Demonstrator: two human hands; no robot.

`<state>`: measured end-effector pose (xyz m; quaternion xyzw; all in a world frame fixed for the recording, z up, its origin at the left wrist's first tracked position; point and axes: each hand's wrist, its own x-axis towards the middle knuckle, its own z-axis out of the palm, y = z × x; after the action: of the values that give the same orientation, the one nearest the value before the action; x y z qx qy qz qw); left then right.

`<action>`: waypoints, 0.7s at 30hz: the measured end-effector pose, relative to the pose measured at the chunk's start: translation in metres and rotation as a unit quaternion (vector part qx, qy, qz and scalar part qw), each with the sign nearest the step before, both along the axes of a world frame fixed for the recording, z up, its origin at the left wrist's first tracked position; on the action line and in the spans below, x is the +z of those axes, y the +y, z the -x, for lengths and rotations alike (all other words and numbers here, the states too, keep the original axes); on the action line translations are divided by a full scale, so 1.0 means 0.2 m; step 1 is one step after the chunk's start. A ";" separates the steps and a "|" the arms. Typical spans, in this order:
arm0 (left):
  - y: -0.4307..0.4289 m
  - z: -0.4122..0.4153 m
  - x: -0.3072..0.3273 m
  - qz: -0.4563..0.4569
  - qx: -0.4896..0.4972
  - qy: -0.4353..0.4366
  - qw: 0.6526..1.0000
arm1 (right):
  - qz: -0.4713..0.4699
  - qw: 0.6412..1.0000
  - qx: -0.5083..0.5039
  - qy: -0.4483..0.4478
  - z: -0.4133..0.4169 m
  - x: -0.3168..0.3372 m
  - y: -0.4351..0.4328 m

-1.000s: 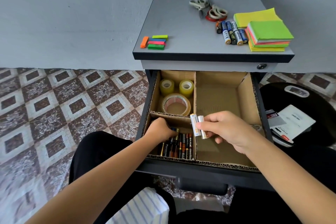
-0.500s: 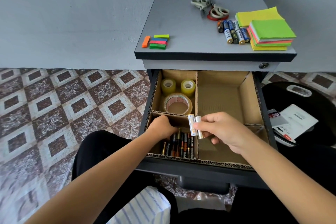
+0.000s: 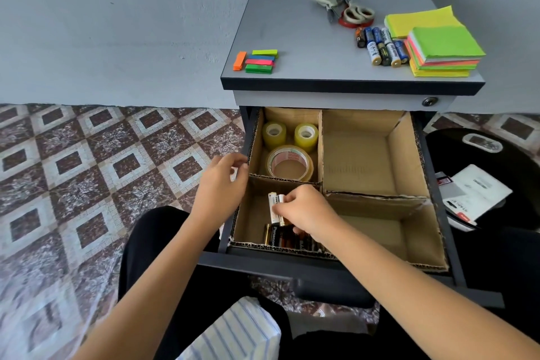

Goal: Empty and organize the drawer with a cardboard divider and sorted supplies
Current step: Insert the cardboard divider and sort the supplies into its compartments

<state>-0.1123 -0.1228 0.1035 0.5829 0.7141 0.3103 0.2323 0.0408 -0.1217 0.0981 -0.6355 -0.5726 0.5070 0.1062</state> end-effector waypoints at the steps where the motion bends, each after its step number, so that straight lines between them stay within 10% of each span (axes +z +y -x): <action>1: 0.02 0.00 -0.04 -0.001 -0.002 0.003 1.000 | 0.000 1.000 -0.008 -0.011 0.02 -0.03 0.02; 21: 0.10 -0.03 -0.20 0.035 -0.025 -0.055 0.998 | -0.001 0.990 -0.070 -0.119 0.13 -0.25 0.07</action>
<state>-0.1070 -0.1022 0.0642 0.5742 0.6959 0.3107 0.2991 0.0142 -0.1080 0.0489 -0.7298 -0.5353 0.4189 0.0732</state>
